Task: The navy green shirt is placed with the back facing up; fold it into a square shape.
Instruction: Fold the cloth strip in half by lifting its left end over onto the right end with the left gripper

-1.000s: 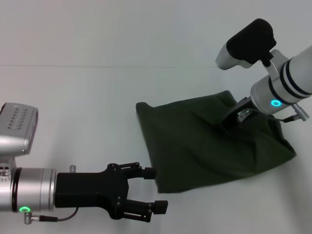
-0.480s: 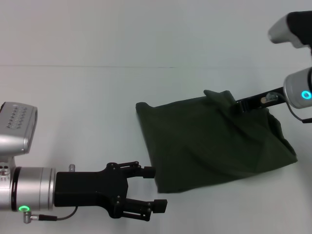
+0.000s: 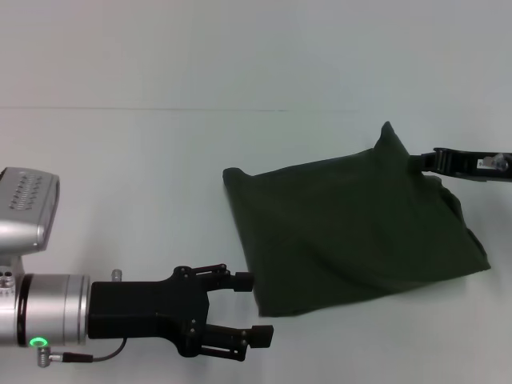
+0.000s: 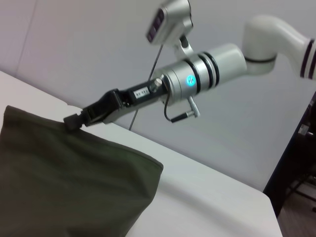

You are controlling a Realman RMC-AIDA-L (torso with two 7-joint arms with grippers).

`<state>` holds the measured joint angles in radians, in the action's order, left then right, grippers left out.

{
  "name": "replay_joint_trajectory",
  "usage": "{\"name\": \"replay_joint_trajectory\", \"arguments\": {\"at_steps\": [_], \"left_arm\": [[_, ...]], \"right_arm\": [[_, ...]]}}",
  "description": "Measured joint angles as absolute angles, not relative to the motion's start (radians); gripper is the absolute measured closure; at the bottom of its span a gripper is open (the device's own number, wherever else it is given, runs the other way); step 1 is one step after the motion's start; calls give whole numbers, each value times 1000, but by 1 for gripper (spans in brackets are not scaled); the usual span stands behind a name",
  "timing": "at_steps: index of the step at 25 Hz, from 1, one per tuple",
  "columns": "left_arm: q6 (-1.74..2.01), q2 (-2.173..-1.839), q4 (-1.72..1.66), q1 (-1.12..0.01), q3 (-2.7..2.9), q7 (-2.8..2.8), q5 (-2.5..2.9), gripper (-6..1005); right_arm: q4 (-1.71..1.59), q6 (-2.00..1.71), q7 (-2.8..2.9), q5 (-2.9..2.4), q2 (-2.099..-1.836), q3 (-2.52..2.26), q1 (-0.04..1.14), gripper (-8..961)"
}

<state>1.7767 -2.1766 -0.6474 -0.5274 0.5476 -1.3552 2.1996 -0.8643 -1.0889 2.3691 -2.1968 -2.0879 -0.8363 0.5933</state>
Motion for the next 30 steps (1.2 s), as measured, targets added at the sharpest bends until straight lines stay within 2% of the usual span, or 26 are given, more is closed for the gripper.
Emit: {"name": "replay_joint_trajectory", "arguments": {"at_steps": [30], "left_arm": [[1787,-2174,-641,-535,532,-1378,2190,61]], "right_arm": [[-634,-917,2100,-2002,-2084,-692,585,926]]}}
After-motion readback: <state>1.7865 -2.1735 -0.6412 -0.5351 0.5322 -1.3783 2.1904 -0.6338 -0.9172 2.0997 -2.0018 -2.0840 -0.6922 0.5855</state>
